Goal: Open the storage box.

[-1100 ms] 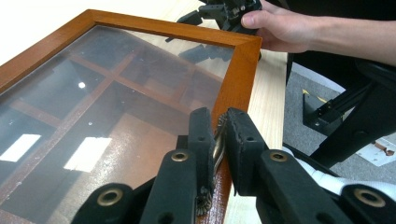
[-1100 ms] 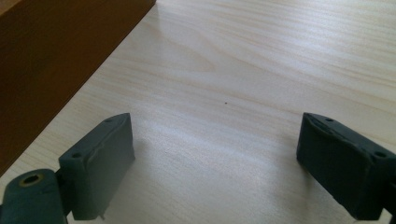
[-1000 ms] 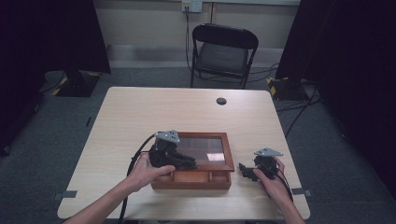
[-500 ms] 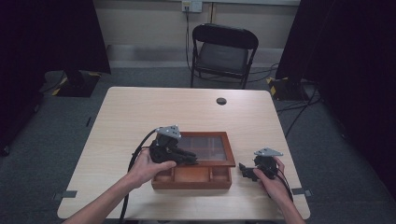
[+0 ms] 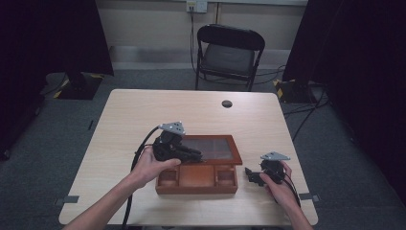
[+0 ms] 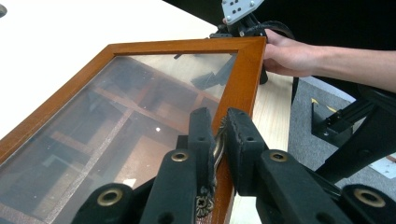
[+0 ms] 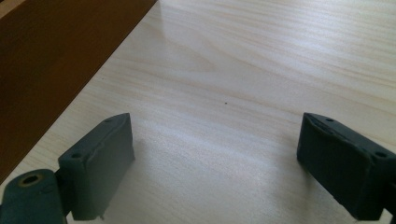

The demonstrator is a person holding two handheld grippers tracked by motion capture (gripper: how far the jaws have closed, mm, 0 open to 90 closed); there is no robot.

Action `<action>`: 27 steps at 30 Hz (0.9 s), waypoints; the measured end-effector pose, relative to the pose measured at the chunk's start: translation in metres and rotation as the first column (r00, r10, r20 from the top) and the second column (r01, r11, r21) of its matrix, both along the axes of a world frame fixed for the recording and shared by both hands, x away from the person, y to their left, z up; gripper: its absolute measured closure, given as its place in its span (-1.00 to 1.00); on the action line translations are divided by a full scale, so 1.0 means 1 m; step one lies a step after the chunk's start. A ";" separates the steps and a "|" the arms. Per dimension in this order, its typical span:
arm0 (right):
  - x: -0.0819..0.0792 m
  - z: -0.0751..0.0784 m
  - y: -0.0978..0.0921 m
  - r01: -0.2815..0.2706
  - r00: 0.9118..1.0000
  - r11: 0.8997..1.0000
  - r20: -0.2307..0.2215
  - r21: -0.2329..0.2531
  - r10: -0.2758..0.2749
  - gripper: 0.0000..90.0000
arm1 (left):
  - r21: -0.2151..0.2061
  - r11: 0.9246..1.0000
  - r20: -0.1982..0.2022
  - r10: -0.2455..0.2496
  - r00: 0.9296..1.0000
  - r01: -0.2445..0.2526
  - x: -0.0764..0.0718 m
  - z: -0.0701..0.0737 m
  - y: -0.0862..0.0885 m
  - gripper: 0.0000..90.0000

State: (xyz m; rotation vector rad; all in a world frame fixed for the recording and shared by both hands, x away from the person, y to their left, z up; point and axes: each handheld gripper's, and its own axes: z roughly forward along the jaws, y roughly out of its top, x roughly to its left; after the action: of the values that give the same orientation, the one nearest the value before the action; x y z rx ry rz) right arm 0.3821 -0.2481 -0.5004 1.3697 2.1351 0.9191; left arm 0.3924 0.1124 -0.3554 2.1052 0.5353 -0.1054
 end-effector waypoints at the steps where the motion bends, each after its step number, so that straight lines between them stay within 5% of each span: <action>1: 0.000 0.000 0.000 0.000 1.000 1.000 0.000 0.001 0.000 -0.77 | 0.001 1.000 -0.002 -0.004 1.000 0.004 0.001 0.000 0.000 0.79; 27: 0.000 0.000 0.000 -0.001 1.000 1.000 -0.001 0.000 0.001 -0.77 | -0.004 1.000 0.030 0.031 0.999 -0.031 0.009 0.016 -0.001 0.80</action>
State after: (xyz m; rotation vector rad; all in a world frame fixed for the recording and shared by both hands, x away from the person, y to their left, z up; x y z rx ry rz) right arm 0.3820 -0.2481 -0.5004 1.3695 2.1362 0.9194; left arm 0.4016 0.1117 -0.3398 2.0912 0.5490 -0.0570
